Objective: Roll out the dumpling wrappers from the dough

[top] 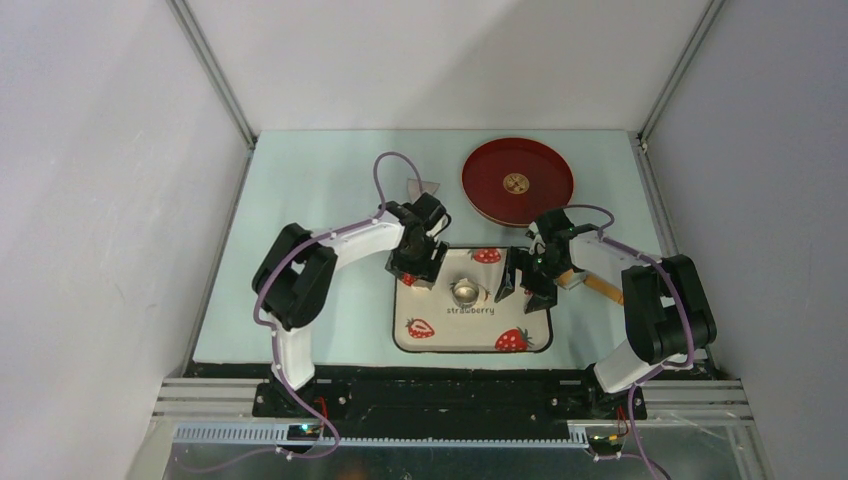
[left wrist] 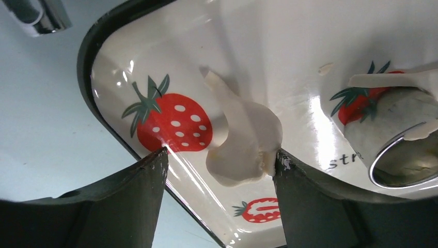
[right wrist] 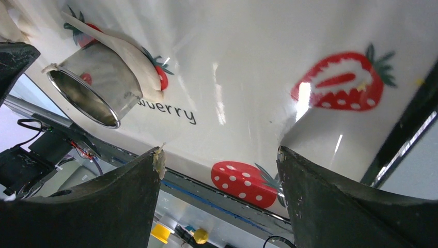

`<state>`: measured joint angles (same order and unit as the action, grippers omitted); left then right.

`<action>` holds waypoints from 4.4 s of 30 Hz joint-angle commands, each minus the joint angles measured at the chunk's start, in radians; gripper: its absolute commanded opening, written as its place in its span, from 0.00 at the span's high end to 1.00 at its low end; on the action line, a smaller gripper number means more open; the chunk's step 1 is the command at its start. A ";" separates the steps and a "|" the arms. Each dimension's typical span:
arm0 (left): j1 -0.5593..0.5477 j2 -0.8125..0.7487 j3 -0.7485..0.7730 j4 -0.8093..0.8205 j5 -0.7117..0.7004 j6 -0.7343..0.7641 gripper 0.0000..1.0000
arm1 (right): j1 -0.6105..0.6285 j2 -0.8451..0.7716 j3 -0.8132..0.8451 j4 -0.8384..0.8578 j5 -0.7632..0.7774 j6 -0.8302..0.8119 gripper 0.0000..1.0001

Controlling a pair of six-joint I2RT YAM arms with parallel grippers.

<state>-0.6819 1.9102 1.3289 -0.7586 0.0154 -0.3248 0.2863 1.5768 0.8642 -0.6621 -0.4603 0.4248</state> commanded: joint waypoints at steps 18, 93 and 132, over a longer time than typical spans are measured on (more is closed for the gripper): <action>0.070 -0.192 0.099 -0.050 0.125 0.007 0.20 | 0.040 -0.241 -0.001 0.076 0.019 0.007 0.05; 0.500 -0.588 -0.524 0.482 0.705 -0.525 0.22 | 0.692 0.150 0.306 0.602 0.646 0.083 0.69; 0.404 -0.632 -0.644 0.305 0.347 -0.297 0.47 | 0.573 0.328 0.611 0.115 0.532 0.070 0.01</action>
<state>-0.2268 1.2339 0.6315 -0.4835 0.3790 -0.6426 0.8825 2.0197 1.4963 -0.5636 0.1101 0.4782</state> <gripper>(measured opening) 0.536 0.993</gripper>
